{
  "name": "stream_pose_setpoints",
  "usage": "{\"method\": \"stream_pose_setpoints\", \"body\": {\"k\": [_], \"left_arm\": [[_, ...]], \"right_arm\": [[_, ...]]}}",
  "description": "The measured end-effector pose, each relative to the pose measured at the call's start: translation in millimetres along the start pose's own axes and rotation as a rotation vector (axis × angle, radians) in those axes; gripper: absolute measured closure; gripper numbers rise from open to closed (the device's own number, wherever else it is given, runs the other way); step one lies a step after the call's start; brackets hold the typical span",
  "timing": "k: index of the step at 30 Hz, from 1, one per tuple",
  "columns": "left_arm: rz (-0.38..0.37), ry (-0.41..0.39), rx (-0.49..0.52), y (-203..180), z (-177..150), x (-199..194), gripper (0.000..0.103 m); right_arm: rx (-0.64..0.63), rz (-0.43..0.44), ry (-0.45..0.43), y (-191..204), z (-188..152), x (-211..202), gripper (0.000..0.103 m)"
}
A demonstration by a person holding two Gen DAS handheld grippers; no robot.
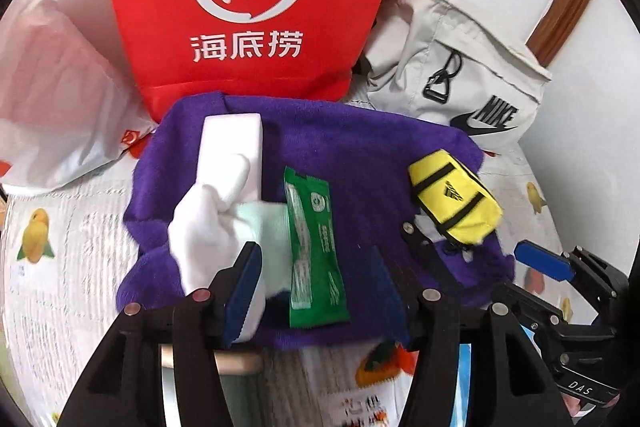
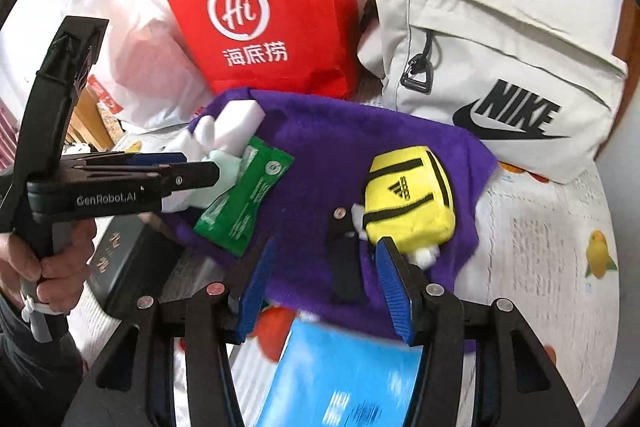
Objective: Organize soft objects
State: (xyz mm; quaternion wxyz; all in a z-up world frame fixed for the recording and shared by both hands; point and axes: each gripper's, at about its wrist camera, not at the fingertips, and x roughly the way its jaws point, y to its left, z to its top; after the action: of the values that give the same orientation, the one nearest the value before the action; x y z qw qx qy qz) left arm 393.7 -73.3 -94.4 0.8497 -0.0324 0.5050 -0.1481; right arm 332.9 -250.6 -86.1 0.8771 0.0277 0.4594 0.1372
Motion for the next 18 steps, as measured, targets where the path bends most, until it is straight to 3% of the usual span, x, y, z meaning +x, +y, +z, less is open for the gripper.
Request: {"method": "stream_pose_setpoints", "body": {"k": [10, 18], "left_arm": [[0.036, -0.051, 0.008, -2, -63, -68, 0.049], [0.144, -0.091, -0.055, 34, -134, -109, 0.042]], "right_arm": [[0.022, 0.048, -0.030, 35, -55, -50, 0.050], [-0.012, 0.081, 0.013, 82, -96, -41, 0.050]]}}
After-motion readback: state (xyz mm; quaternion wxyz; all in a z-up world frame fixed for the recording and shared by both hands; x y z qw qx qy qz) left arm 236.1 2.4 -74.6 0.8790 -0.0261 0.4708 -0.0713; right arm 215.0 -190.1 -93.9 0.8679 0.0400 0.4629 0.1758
